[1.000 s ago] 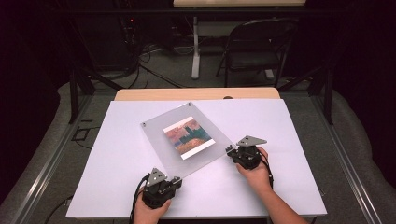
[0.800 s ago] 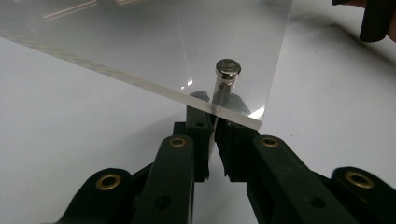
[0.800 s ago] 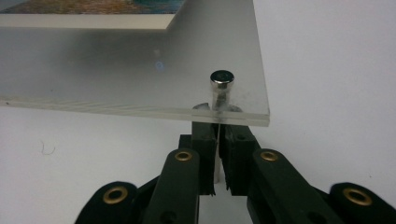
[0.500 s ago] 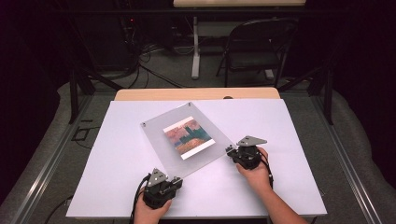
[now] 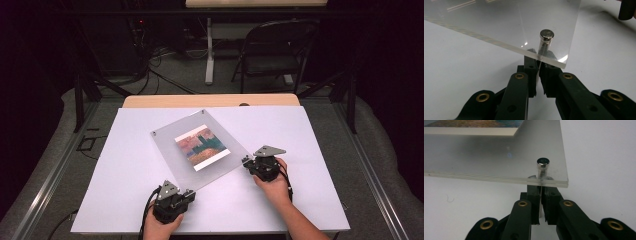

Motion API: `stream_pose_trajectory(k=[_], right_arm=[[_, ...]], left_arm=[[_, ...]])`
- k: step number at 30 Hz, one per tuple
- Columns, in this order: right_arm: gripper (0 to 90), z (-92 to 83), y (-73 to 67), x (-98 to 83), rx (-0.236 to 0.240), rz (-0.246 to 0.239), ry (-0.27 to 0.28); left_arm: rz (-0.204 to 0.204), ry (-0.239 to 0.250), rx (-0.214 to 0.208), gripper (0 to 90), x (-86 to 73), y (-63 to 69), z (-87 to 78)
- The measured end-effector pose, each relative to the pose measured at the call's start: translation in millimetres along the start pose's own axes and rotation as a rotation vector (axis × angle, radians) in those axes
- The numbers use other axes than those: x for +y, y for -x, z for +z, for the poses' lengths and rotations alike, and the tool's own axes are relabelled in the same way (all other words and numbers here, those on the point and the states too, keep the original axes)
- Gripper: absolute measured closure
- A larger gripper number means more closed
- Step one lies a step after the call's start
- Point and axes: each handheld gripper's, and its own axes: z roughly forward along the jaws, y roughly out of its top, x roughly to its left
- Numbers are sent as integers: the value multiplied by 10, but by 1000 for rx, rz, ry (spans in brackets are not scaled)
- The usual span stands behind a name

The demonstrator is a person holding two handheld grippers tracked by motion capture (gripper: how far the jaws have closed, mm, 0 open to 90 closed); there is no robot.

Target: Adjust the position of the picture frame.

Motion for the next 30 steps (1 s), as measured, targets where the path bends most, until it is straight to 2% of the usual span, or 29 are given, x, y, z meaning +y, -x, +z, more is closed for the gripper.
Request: stream_pose_trajectory(k=[12,18,30], right_arm=[[852,-29,-29,17,1,-14,-8],[852,-67,-53,22,10,-14,2],[853,-202,-125,17,32,-6,6]], left_arm=[[-17,-20,-12,838,26,-22,-35],[-29,-7,-12,837,48,-48,-65],[-78,18,-5,833,145,-202,-113]])
